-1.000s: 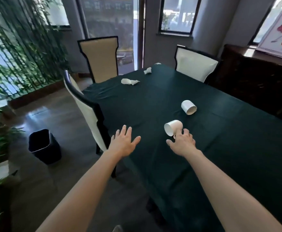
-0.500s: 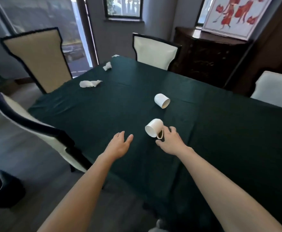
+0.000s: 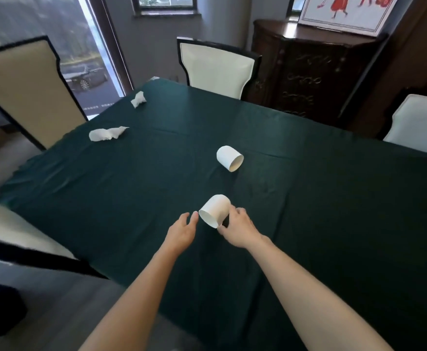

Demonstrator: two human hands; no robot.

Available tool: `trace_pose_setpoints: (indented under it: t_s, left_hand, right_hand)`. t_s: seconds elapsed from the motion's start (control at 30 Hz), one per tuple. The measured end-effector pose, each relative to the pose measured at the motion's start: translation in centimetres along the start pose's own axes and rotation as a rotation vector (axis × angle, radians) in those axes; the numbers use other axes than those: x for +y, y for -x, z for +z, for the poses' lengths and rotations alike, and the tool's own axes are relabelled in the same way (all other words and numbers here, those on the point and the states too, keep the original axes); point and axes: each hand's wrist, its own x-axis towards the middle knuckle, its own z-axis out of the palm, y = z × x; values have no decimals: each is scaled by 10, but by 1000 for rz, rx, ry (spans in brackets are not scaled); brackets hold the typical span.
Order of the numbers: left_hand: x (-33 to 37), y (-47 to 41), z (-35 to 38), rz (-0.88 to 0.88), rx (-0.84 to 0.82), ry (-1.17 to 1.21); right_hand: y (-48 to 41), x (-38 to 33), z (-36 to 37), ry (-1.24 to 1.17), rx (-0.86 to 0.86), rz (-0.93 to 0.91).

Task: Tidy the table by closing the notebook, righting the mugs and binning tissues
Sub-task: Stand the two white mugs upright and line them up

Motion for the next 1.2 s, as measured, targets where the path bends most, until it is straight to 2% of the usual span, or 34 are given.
trace_pose_setpoints:
  t_s: [0.23,0.47,0.6,0.77,0.9,1.03,1.2]
  left_hand:
    - [8,-43,-3,-53,-47,63]
    - [0,-87,2,-102,-262,171]
    - [-3,-94,5,-64,-349,241]
    - [-3,-92,-8,-16,-322,373]
    - [-7,-89,-22,31,-306,497]
    - [-14,-83,-34,23,-308,588]
    - [-30,-73,-47,19,-296,568]
  right_hand:
    - [-39,-2,15,-116,6,25]
    - [-55,-6,44,-312,96,140]
    - [-53,-10,59,-348,137,185]
    - [-52,-18,62,-571,214,312]
    - [-46,-36,70,-897,274,375]
    - [-33,-59,85,-1174,253,386]
    - [-17,-74,107,-1237,203,424]
